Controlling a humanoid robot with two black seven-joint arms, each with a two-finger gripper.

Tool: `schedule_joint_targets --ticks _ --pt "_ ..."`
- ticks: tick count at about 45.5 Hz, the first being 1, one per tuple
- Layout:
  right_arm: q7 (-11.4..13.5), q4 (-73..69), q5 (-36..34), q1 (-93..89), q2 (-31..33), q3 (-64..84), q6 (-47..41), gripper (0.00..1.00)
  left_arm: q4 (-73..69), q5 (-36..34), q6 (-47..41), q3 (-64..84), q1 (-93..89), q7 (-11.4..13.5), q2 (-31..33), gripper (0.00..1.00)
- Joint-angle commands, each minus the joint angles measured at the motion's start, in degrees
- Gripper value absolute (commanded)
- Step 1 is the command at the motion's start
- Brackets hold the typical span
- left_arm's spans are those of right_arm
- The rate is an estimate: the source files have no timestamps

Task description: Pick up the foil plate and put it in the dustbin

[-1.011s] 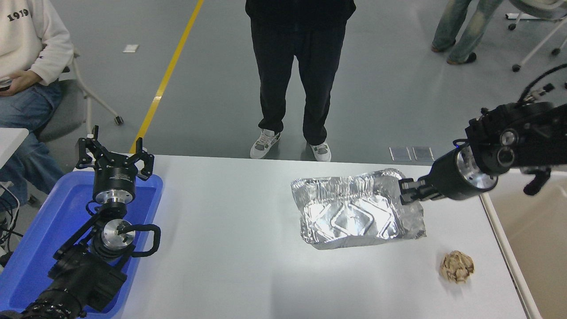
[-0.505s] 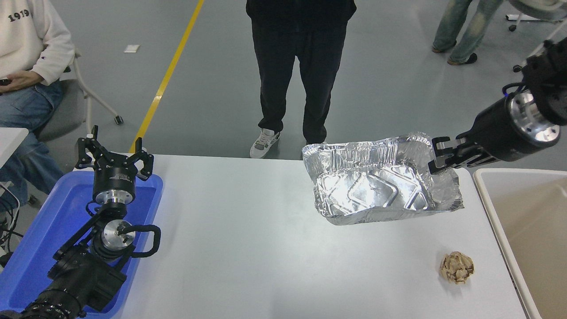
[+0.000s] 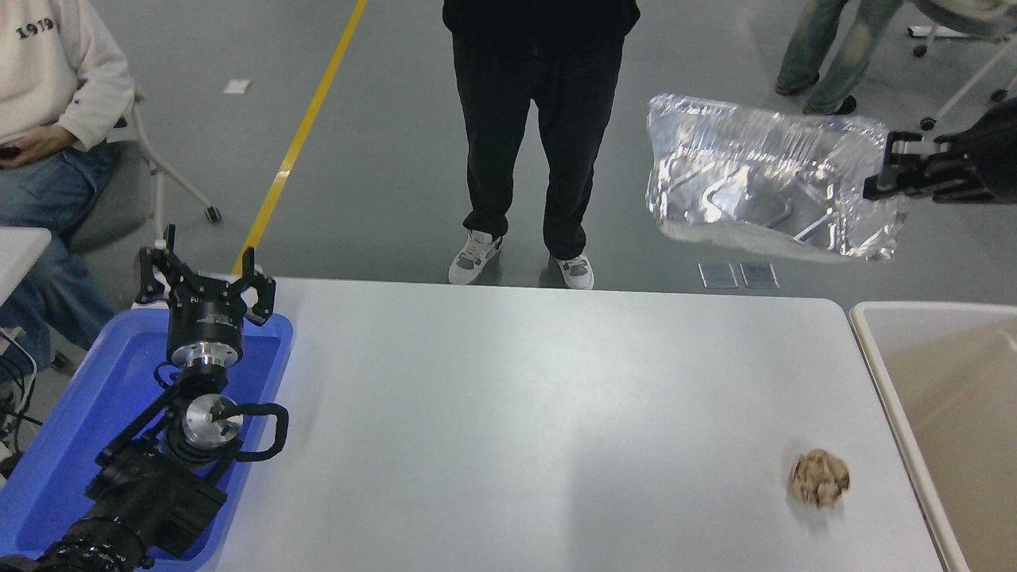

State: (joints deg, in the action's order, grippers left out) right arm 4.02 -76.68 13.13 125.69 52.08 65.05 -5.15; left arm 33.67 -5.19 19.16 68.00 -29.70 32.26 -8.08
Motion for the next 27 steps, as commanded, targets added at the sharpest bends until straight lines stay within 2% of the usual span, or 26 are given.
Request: schedule_joint_targets --ticks 1,10,15,20,27 --pt "0.9 14.0 -6.8 -22.5 5.0 -10.7 20.3 0.00 0.0 0.0 0.0 -0.1 0.0 0.0 0.0 0.99" --pt "0.9 26.1 -11.5 -44.1 4.0 -30.7 23.9 0.00 0.0 0.0 0.0 0.0 0.0 0.0 0.1 0.99" --pt "0.9 36.4 -11.7 -57.0 0.3 -43.5 23.6 0.00 0.0 0.0 -0.1 -0.1 0.0 0.0 0.0 0.99" --pt "0.7 47.9 -11.7 -69.2 -5.9 -54.5 22.8 0.00 0.0 0.0 0.0 0.0 0.0 0.0 0.0 0.99" --pt "0.4 63.9 -11.7 -78.4 -15.7 -61.4 20.4 0.00 0.0 0.0 0.0 0.0 0.0 0.0 0.0 0.99"
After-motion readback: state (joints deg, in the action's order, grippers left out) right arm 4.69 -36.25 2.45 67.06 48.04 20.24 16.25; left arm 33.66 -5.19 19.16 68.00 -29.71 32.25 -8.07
